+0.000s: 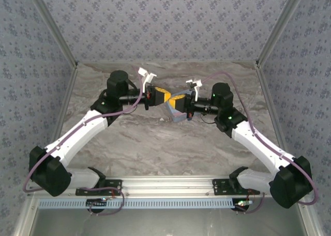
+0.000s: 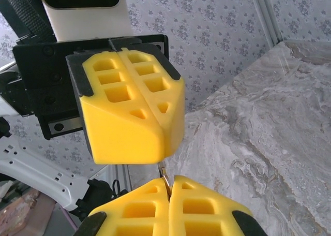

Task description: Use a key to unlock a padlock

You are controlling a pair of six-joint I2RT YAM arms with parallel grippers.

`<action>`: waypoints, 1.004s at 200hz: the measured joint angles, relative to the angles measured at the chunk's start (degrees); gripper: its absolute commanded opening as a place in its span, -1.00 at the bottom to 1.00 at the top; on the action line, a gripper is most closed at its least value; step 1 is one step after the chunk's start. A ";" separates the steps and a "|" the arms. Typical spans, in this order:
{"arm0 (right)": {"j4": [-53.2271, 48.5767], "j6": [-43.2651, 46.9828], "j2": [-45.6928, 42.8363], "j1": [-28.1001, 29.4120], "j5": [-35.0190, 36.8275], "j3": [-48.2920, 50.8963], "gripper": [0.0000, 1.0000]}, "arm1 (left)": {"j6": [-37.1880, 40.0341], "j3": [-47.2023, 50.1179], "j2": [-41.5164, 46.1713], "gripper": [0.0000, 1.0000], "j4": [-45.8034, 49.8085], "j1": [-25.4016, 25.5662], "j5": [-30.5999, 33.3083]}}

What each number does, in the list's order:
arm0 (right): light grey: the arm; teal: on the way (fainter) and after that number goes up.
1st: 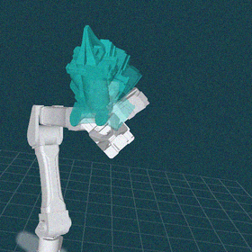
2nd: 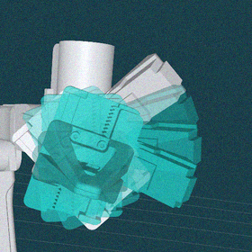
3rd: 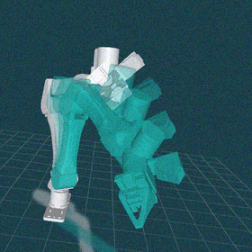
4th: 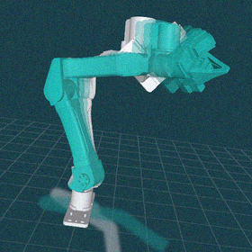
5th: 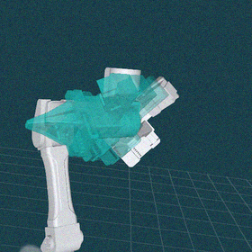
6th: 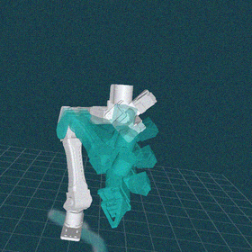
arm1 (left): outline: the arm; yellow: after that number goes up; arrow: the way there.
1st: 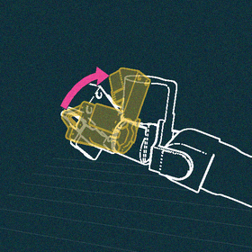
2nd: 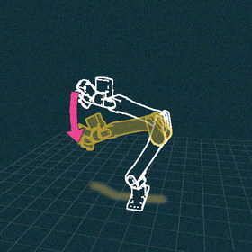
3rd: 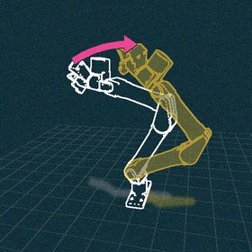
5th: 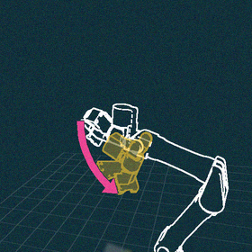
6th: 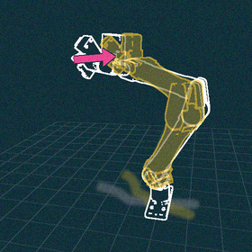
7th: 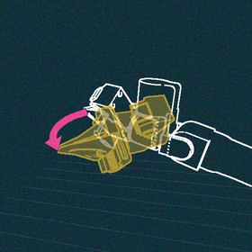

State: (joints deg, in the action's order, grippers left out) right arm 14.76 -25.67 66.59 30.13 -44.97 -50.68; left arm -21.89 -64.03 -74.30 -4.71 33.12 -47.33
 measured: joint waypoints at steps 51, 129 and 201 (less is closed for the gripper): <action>-1.60 1.11 -0.59 0.00 0.98 0.09 -1.00 | 1.86 -0.04 0.13 -0.07 1.16 0.17 2.91; -18.64 6.05 -5.09 -4.52 12.87 0.20 -1.00 | -0.28 0.02 2.12 0.81 7.63 -0.44 21.42; -30.93 7.32 -5.22 -6.05 26.56 3.52 -1.00 | -13.31 1.97 -12.85 0.99 12.44 -0.55 33.33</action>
State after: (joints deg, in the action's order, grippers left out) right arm -16.16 -18.35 61.36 24.08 -18.41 -47.16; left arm -35.20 -62.06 -87.15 7.73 32.58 -14.00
